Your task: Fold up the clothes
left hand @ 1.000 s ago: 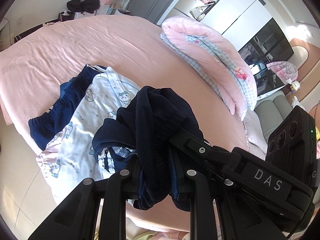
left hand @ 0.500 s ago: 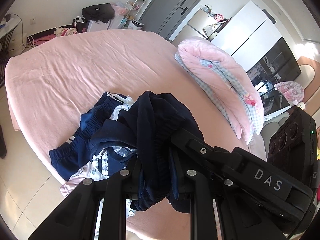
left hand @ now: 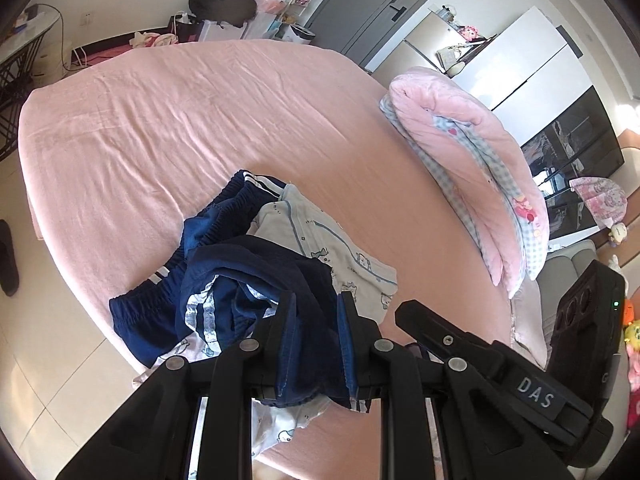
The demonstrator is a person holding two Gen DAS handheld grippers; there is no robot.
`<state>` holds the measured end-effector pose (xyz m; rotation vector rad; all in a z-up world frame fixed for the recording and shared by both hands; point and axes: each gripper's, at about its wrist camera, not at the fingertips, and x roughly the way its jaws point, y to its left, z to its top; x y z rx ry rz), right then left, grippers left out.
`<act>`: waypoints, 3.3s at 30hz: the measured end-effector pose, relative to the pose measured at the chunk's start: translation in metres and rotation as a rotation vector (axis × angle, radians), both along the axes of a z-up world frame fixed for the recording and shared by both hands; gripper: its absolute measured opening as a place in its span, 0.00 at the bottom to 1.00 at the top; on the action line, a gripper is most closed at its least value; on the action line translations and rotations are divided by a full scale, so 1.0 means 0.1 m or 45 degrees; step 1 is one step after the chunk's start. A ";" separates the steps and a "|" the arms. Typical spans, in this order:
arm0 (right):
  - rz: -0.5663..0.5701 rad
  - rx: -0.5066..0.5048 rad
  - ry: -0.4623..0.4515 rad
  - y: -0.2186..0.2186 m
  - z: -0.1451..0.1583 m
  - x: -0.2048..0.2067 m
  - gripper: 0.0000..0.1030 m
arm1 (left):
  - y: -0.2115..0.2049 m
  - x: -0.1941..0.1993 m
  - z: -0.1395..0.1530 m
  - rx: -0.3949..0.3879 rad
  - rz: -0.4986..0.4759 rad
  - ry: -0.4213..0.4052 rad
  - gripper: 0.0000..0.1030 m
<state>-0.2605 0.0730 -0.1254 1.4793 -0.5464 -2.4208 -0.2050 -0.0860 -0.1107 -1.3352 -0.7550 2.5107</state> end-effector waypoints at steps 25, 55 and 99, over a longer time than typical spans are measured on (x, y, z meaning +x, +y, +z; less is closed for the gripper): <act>-0.135 0.054 -0.027 0.85 0.09 0.42 0.71 | 0.85 0.40 0.04 -0.165 -0.256 -0.063 0.65; -0.336 0.247 -0.140 2.12 -0.06 1.17 0.71 | 2.29 0.69 -0.25 -0.303 -0.571 -0.157 0.66; -0.588 -0.007 -0.486 2.87 -1.27 1.38 0.71 | 3.15 0.51 -1.43 -0.557 -0.768 -0.238 0.27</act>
